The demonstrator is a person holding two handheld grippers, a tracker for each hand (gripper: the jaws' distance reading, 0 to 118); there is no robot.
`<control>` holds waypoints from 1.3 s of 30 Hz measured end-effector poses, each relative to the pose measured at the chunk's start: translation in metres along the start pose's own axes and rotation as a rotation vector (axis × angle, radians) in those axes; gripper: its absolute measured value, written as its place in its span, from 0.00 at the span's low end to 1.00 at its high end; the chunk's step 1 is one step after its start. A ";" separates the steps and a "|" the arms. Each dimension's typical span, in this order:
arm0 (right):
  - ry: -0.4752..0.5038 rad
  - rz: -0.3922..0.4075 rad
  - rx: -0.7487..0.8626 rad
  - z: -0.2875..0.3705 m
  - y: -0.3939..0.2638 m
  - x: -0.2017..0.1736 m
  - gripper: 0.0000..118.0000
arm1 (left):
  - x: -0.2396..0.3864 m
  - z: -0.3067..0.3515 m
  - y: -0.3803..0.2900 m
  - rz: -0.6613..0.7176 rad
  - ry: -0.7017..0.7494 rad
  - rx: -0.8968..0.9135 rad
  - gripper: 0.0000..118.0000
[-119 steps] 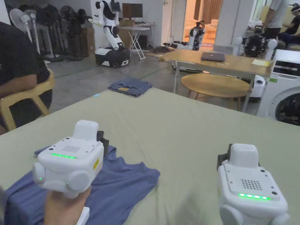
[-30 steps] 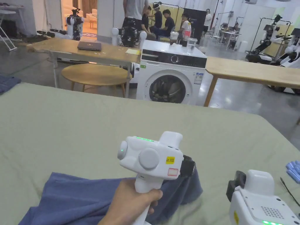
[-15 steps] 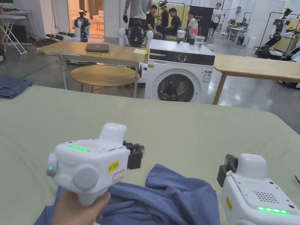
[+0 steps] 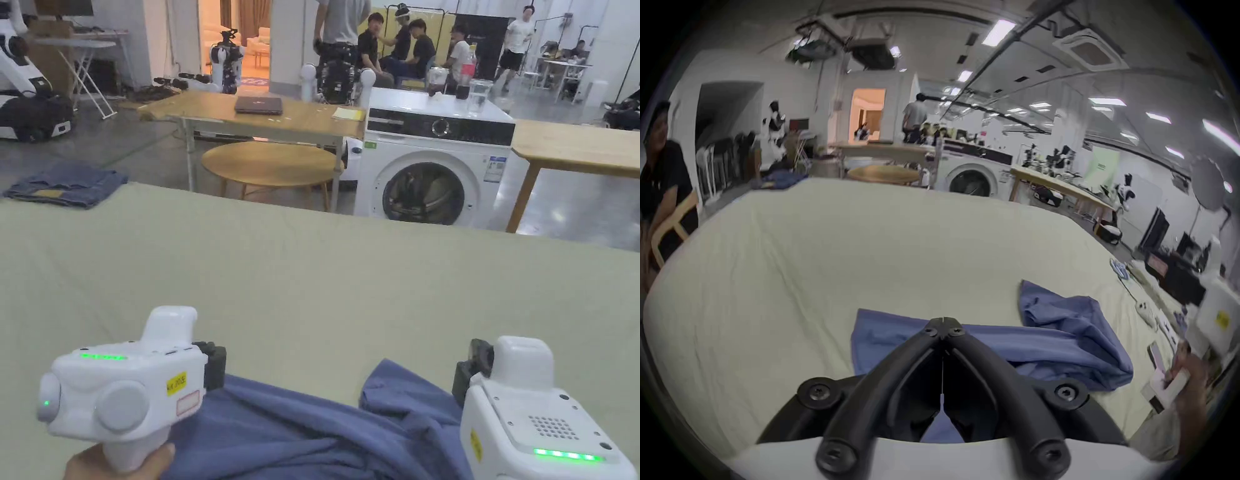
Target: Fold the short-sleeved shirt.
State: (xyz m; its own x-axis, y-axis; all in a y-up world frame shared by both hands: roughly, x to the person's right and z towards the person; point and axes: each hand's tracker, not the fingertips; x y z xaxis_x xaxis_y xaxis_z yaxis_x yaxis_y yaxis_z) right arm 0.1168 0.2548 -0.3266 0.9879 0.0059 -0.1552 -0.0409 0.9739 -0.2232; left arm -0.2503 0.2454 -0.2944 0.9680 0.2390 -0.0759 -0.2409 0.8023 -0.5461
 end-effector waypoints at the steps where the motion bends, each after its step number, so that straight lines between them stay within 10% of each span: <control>1: 0.003 0.001 -0.004 -0.001 0.000 -0.001 0.00 | -0.008 -0.005 0.005 0.017 0.002 -0.015 0.00; 10: 0.004 0.004 -0.044 -0.013 -0.005 0.003 0.00 | -0.043 -0.074 0.046 0.048 -0.031 -0.276 0.00; 13: -0.001 0.007 -0.058 -0.015 -0.008 0.007 0.00 | -0.051 -0.103 0.053 0.077 -0.056 -0.389 0.40; 17: -0.016 0.016 -0.072 -0.016 -0.013 0.015 0.00 | -0.052 -0.131 0.044 0.065 0.055 -0.456 0.49; 39: -0.054 -0.004 -0.131 -0.012 -0.028 0.035 0.00 | -0.055 -0.158 0.026 -0.022 0.241 -0.548 0.51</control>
State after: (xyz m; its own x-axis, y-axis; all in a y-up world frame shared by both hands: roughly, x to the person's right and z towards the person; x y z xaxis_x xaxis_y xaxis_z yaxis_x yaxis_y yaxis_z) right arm 0.1512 0.2253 -0.3373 0.9945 0.0171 -0.1032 -0.0522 0.9362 -0.3476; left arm -0.2986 0.1672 -0.4364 0.9763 0.0436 -0.2119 -0.2118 0.3918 -0.8954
